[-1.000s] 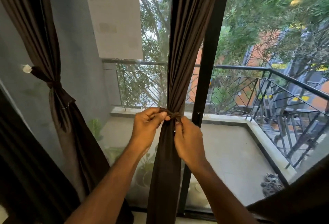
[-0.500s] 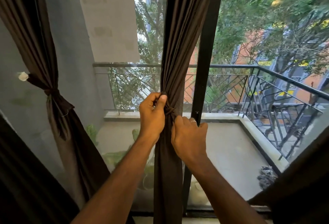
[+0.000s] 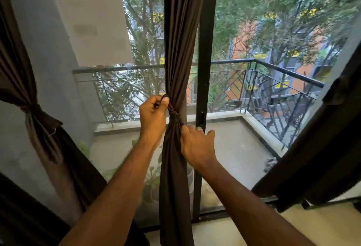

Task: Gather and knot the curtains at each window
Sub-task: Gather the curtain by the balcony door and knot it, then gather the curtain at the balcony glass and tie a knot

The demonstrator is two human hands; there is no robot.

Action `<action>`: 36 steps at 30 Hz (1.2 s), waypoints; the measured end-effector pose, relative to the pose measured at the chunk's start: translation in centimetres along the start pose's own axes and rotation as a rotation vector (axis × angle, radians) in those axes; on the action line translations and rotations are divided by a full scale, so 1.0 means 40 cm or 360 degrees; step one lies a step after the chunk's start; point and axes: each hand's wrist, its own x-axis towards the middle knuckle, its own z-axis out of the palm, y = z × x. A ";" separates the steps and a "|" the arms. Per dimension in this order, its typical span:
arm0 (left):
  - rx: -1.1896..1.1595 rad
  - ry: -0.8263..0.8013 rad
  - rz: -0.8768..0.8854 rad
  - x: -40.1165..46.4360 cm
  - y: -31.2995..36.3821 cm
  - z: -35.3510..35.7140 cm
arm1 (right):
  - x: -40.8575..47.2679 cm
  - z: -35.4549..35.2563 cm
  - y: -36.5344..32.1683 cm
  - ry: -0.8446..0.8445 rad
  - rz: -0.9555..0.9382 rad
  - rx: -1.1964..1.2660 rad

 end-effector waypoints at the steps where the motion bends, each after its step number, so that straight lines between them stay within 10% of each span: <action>1: 0.0065 -0.0061 0.0035 0.006 0.004 -0.010 | 0.004 -0.005 -0.003 -0.0014 0.0010 0.0002; 11: 0.0597 -0.0214 0.0860 -0.026 0.094 0.073 | 0.028 -0.154 0.054 0.0195 -0.0106 -0.0108; 19: 0.1040 -0.0502 0.0973 0.032 0.210 0.224 | 0.112 -0.361 0.269 0.0188 -0.0018 -0.0337; 36: 0.1391 -0.0535 0.1569 0.119 0.876 0.985 | 0.202 -1.157 0.924 0.0911 0.0112 -0.0594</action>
